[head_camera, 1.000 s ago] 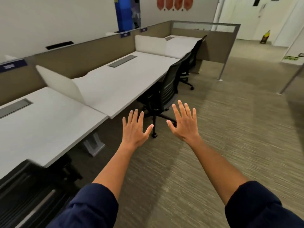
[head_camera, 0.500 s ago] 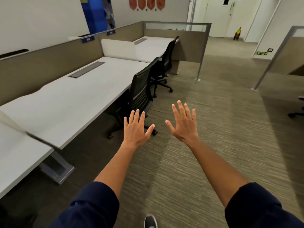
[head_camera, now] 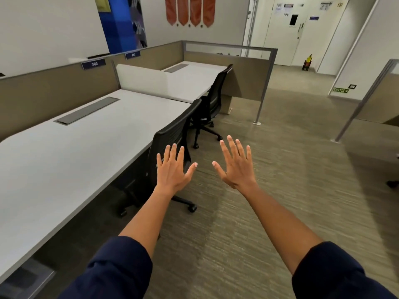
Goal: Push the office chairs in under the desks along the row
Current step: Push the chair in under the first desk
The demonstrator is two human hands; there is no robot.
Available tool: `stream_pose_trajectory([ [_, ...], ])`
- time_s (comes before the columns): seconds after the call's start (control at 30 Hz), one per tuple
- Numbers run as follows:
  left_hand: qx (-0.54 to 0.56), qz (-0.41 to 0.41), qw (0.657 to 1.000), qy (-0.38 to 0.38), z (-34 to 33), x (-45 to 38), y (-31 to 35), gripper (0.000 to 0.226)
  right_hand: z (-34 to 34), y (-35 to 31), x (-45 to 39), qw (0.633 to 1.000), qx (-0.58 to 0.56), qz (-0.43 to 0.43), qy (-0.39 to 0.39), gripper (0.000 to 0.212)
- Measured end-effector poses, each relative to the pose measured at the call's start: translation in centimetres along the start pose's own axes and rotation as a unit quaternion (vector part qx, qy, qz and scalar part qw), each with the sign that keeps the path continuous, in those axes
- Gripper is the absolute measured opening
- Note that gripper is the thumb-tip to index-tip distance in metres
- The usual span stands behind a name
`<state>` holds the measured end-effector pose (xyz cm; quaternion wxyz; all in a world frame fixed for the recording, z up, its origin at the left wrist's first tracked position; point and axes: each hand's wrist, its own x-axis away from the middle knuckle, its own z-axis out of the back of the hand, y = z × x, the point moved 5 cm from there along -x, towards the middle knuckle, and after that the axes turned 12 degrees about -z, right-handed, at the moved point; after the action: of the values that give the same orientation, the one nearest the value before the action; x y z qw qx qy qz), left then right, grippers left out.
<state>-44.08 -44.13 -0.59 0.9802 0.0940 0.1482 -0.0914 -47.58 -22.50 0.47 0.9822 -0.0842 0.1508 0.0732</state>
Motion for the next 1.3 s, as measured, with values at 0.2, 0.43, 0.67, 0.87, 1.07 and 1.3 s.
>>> stream_pose_trajectory([
  [0.2, -0.019, 0.035, 0.999, 0.009, -0.9, -8.5, -4.3, 0.087, -3.4, -1.1, -11.1, 0.999, -0.015, 0.038, -0.012, 0.083],
  [0.43, -0.057, 0.117, 0.991, 0.013, -3.1, -15.4, -10.0, 0.083, -7.9, -3.2, -24.0, 0.993, -0.053, 0.104, -0.025, 0.083],
  [0.67, -0.088, 0.243, 0.966, 0.002, -6.4, -21.2, -12.9, 0.088, -14.2, -2.3, -36.6, 0.977, -0.056, 0.197, -0.067, 0.084],
  [0.87, -0.093, 0.326, 0.939, -0.05, -8.0, -25.6, -12.7, 0.1, -18.0, -3.1, -45.6, 0.947, -0.056, 0.289, -0.131, 0.095],
  [1.07, -0.124, 0.369, 0.917, -0.086, -8.0, -26.6, -13.3, 0.107, -20.5, -6.4, -50.3, 0.908, -0.016, 0.368, -0.2, 0.118],
  [1.3, -0.141, 0.389, 0.905, -0.096, -7.5, -25.5, -13.9, 0.098, -20.3, -10.5, -50.0, 0.881, -0.05, 0.448, -0.141, 0.089],
])
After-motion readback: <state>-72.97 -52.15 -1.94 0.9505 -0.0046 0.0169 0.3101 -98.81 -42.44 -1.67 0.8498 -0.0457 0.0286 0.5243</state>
